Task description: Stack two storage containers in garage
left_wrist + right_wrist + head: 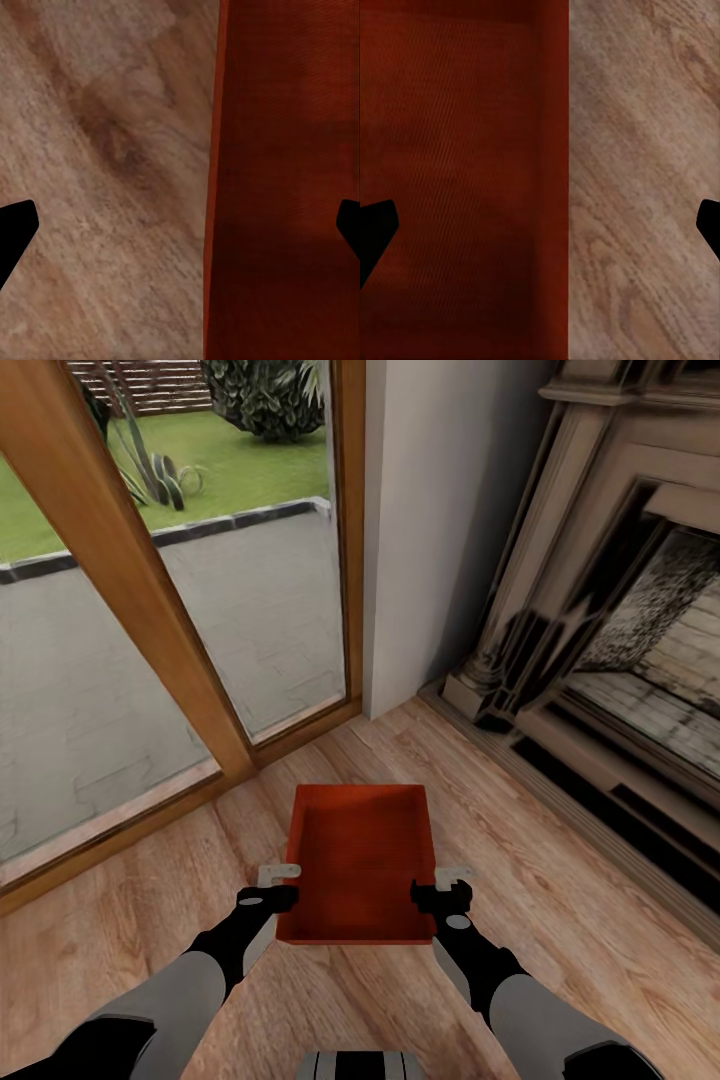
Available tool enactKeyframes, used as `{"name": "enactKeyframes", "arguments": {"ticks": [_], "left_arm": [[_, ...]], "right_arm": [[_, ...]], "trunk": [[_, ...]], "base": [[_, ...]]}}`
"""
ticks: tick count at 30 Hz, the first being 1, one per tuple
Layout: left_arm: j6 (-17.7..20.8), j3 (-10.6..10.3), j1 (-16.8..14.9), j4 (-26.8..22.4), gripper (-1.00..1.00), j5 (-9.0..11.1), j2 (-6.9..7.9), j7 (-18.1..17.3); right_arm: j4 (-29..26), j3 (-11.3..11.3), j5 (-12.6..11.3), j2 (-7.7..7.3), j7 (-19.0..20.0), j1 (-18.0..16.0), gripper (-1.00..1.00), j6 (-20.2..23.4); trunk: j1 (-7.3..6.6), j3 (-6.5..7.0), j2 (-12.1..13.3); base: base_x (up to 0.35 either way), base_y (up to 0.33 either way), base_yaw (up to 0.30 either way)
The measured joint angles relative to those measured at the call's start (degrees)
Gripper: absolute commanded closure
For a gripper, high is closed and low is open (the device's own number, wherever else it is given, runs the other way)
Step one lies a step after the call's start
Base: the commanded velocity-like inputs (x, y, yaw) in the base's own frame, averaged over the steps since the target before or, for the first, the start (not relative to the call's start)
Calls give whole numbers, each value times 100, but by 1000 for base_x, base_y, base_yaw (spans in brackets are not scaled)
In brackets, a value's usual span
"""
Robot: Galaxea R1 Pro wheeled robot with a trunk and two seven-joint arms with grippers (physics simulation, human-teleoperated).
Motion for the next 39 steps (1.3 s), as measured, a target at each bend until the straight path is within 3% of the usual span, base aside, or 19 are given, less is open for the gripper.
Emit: {"name": "enactKeyframes", "arguments": {"ticks": [9,21,39], "left_arm": [[0,0,0,-4,-100,0,-36,-10],[0,0,0,-8,-100,0,-36,-5],[-3,15,0,-40,-100,-8,-36,3]], "right_arm": [[0,0,0,0,6,0,-100,0],[0,0,-4,0,7,0,-100,0],[14,-10,-57,0,9,0,-100,-7]], "trunk": [[0,0,0],[263,-215,-480],[264,-215,-481]], "base": [[0,0,0],[0,0,0],[0,0,0]]}}
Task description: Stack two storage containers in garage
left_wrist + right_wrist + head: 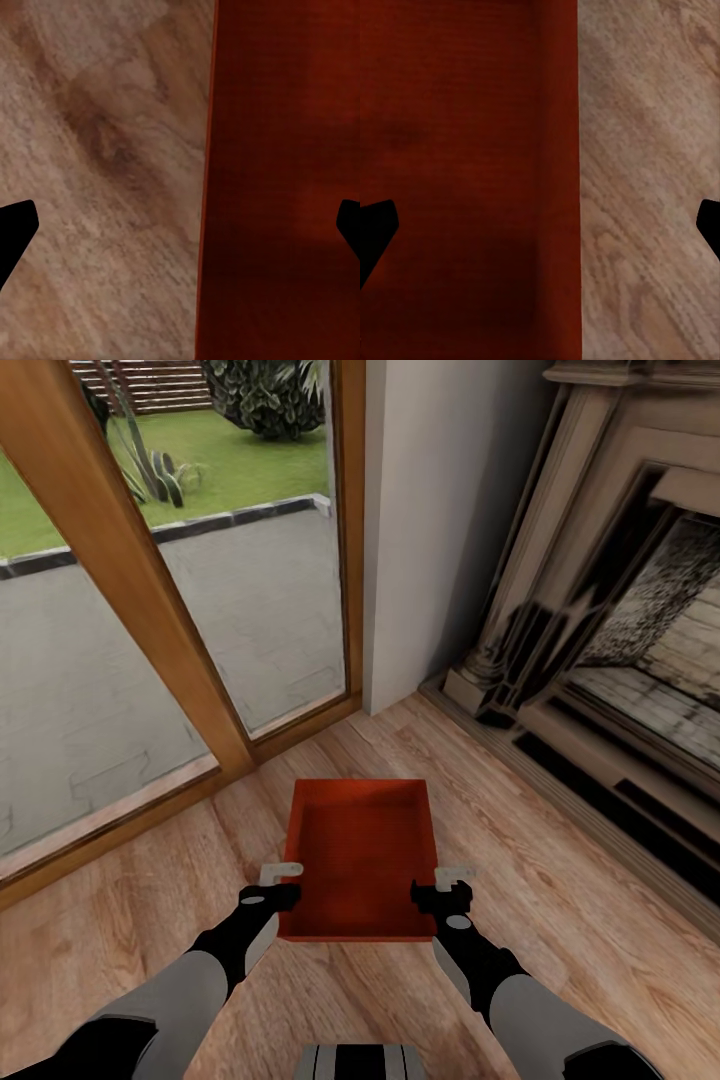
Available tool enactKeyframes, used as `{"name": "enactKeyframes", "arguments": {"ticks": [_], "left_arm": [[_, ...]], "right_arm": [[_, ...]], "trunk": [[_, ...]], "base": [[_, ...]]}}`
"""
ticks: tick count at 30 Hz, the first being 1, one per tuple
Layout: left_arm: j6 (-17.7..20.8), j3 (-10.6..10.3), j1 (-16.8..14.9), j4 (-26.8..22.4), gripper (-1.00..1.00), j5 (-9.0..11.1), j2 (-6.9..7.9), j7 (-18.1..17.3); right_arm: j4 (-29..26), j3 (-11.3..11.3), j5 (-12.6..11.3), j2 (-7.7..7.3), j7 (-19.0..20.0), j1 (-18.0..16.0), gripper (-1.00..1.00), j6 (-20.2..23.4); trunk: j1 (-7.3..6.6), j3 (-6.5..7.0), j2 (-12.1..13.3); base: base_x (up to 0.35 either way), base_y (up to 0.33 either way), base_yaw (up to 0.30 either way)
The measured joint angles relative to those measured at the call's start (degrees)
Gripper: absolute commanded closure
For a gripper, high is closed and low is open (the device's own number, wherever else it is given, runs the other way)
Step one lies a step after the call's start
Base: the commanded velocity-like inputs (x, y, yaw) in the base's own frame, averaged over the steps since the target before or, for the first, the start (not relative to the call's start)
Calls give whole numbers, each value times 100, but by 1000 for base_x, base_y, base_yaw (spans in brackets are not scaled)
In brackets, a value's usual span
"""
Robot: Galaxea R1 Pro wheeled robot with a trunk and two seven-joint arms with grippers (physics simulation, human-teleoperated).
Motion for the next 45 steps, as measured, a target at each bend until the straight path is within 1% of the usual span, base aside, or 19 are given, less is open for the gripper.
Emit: {"name": "enactKeyframes", "arguments": {"ticks": [14,19,30,45], "left_arm": [[-6,1,0,0,-100,0,5,5],[-6,1,0,0,-100,-1,9,5],[-6,1,0,0,-100,0,9,5],[-6,9,0,0,-100,-1,4,5]], "right_arm": [[11,0,-27,0,-1,0,-100,1],[145,-8,-18,0,-5,0,-100,-2],[196,-9,-8,-1,-7,0,-100,-8],[197,-8,9,0,1,0,-100,-9]], "trunk": [[0,0,0],[0,0,0],[241,-197,-440],[242,-197,-441]], "base": [[0,0,0],[0,0,0],[0,0,0],[0,0,0]]}}
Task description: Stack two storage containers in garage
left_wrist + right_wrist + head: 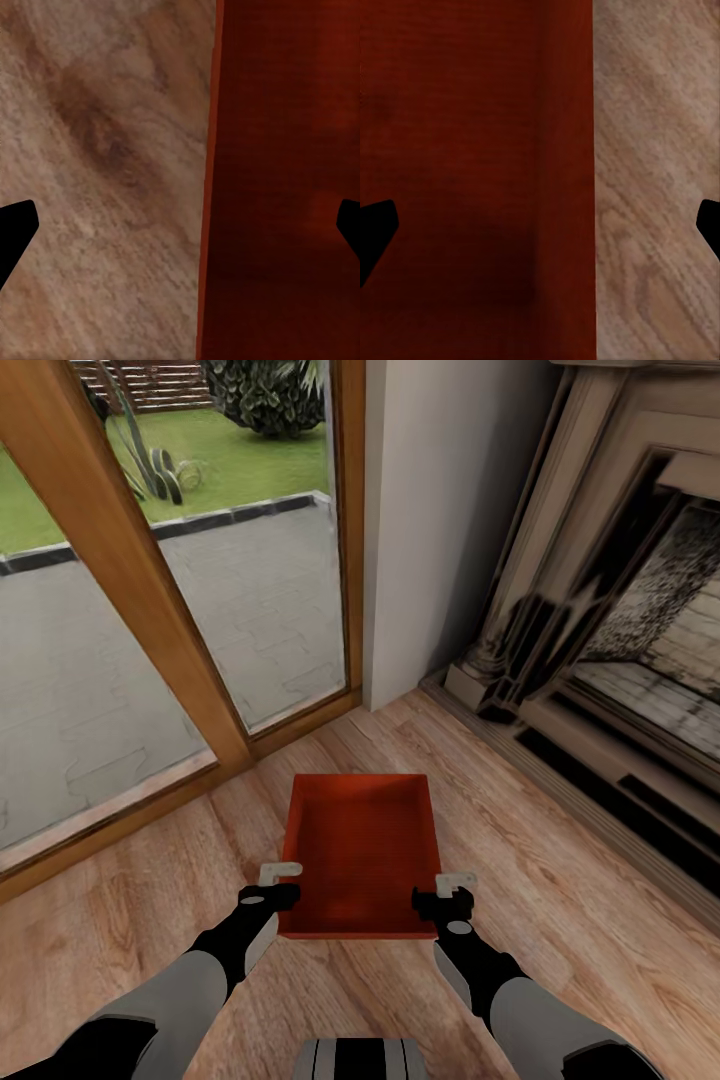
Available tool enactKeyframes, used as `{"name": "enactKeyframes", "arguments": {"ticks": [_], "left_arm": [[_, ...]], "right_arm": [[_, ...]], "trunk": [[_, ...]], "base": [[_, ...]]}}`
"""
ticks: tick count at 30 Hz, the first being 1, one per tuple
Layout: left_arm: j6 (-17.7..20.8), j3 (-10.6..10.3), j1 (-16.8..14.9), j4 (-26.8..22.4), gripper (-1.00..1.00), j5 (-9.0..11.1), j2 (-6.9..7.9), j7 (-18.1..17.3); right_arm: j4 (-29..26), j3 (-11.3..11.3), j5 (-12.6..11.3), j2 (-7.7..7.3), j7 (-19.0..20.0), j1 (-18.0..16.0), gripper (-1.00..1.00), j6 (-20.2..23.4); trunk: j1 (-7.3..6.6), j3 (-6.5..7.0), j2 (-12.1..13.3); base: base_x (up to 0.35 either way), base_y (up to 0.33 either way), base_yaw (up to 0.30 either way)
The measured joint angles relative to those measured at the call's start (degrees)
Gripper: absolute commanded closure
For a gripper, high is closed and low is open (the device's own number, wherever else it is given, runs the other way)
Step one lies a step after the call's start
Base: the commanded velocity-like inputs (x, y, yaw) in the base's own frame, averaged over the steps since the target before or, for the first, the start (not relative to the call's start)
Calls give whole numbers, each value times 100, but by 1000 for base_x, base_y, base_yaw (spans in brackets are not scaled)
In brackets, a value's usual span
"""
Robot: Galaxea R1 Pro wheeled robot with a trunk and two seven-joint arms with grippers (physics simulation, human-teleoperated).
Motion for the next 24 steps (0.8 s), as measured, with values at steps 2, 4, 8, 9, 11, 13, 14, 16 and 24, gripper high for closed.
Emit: {"name": "enactKeyframes", "arguments": {"ticks": [2,4,8,9,11,13,14,16,24], "left_arm": [[0,0,0,0,-100,-3,5,0],[0,0,0,0,-100,-6,5,0],[0,0,0,0,-100,-6,6,1],[0,0,0,0,-100,-6,6,1],[0,-2,0,0,-100,-6,6,1],[0,-1,0,0,-100,-7,6,1],[0,0,0,0,-100,-7,5,0],[0,-1,0,0,-100,-8,5,0],[0,0,0,0,-100,-7,5,2]], "right_arm": [[0,7,0,-13,3,0,-100,5],[0,9,2,-41,6,0,-100,7],[0,17,15,-192,10,0,-100,15],[0,17,15,-200,10,0,-100,16],[0,18,20,-222,10,0,-100,16],[0,18,20,-231,10,0,-100,17],[0,18,19,-233,10,0,-100,17],[0,18,20,-236,10,0,-100,17],[0,14,26,-227,10,0,-100,15]], "trunk": [[0,0,0],[0,0,0],[0,0,0],[0,0,0],[0,0,0],[0,0,0],[0,0,0],[0,0,0],[0,0,0]], "base": [[0,0,0],[0,0,0],[0,0,0],[0,0,0],[0,0,0],[0,0,0],[0,0,0],[0,0,0],[0,0,0]]}}
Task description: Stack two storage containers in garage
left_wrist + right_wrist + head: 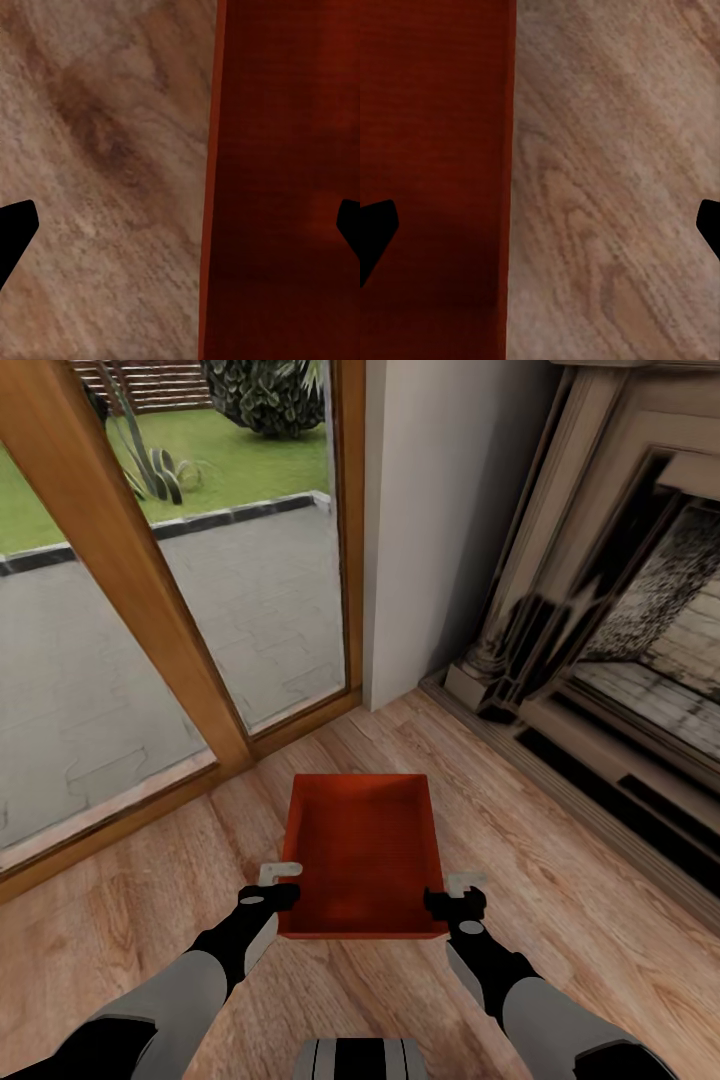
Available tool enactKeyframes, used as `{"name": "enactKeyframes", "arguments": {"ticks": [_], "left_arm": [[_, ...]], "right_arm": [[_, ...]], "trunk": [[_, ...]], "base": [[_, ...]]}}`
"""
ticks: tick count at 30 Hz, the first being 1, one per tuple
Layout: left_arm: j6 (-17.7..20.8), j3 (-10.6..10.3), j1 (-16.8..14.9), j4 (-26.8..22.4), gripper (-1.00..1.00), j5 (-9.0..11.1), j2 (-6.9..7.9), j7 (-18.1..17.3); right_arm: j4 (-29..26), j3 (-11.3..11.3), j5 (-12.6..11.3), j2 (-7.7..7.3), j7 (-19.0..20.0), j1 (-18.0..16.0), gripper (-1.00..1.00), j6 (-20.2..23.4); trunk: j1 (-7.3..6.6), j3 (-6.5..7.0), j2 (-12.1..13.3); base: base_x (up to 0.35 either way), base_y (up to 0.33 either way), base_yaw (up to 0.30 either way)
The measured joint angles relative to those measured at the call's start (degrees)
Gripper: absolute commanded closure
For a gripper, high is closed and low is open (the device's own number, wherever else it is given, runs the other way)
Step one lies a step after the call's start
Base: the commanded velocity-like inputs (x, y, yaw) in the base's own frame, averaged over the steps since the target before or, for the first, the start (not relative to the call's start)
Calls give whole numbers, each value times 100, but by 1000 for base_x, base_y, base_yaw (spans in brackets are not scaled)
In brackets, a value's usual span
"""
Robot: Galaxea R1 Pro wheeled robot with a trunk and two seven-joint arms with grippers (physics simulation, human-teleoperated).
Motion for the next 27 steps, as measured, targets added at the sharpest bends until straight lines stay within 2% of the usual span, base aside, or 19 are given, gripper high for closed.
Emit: {"name": "enactKeyframes", "arguments": {"ticks": [7,27], "left_arm": [[0,0,0,0,-100,1,0,-1],[0,0,0,0,-100,5,-7,0]], "right_arm": [[0,-11,6,72,0,0,-100,-7],[0,-26,-22,61,-9,0,-100,-7]], "trunk": [[0,0,0],[0,0,0]], "base": [[0,0,0],[0,0,0]]}}
